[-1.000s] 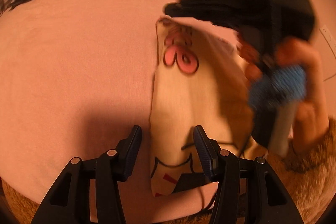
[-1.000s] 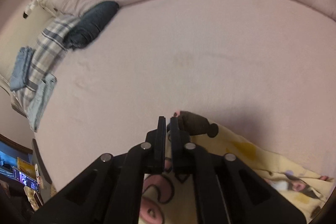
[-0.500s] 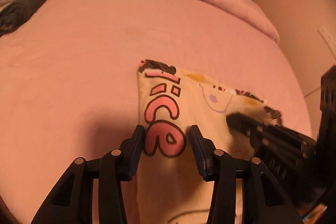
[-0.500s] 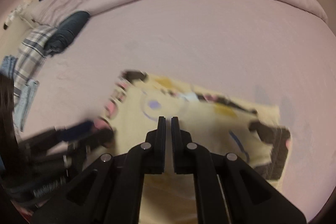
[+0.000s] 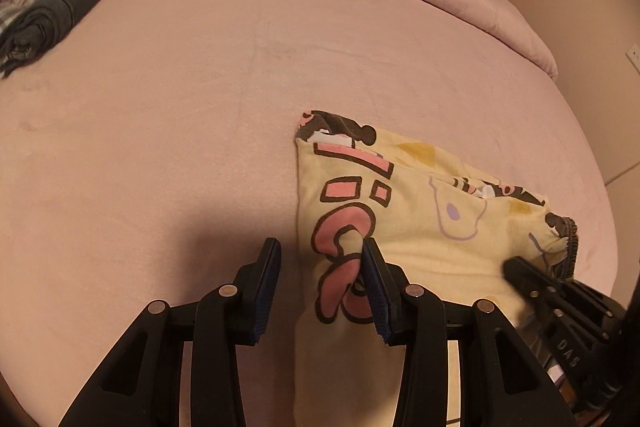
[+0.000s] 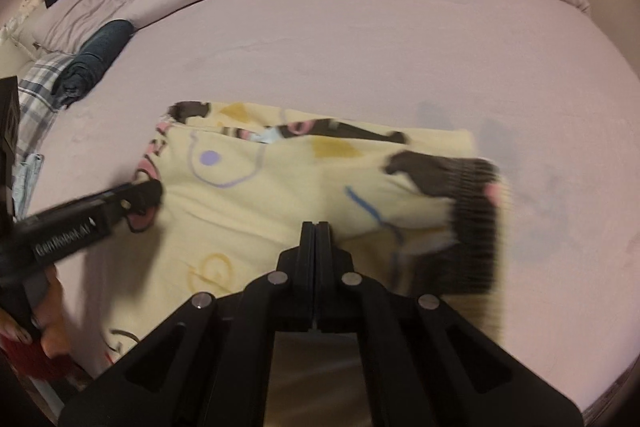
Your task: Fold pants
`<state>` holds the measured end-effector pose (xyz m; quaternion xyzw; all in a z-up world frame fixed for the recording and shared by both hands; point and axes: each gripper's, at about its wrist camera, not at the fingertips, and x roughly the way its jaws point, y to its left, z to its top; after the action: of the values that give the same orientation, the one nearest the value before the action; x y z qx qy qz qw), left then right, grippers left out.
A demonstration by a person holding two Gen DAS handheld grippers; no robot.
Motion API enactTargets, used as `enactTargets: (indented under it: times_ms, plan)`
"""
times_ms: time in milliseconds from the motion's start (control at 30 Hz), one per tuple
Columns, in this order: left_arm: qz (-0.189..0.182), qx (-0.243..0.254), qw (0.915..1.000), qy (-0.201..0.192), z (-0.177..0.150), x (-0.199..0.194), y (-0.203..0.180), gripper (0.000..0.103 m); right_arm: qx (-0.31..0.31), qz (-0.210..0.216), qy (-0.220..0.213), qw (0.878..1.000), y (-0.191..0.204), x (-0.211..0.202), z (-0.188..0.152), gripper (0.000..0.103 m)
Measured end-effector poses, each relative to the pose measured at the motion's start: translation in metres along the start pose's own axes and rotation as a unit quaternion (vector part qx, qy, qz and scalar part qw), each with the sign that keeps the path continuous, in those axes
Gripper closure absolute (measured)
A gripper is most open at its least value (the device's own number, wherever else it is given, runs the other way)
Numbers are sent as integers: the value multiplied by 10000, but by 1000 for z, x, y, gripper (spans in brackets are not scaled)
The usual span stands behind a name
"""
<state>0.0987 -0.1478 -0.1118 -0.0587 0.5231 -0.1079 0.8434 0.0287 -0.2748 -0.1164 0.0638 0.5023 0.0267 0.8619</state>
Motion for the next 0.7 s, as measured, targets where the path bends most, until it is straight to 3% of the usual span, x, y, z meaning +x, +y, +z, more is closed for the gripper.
enactTargets:
  times_ms: [233,367,500,700]
  plan:
    - [-128,-66,9998,-141,0,-18,-1,59,107,-292,-128,9994,-22,-19,-9,103]
    - [-264,188,9986,-423,9,-30,-10,59,55,-227,-334,9992,-23,-37,-12,95]
    - [-232,278,9988,-316,18,-16,-17,59,119,-3,-307,9995,-21,-41,-22,88]
    - [125,426,9990,-113,22,17,-22,58,199,-156,-155,9996,-22,-29,-41,91]
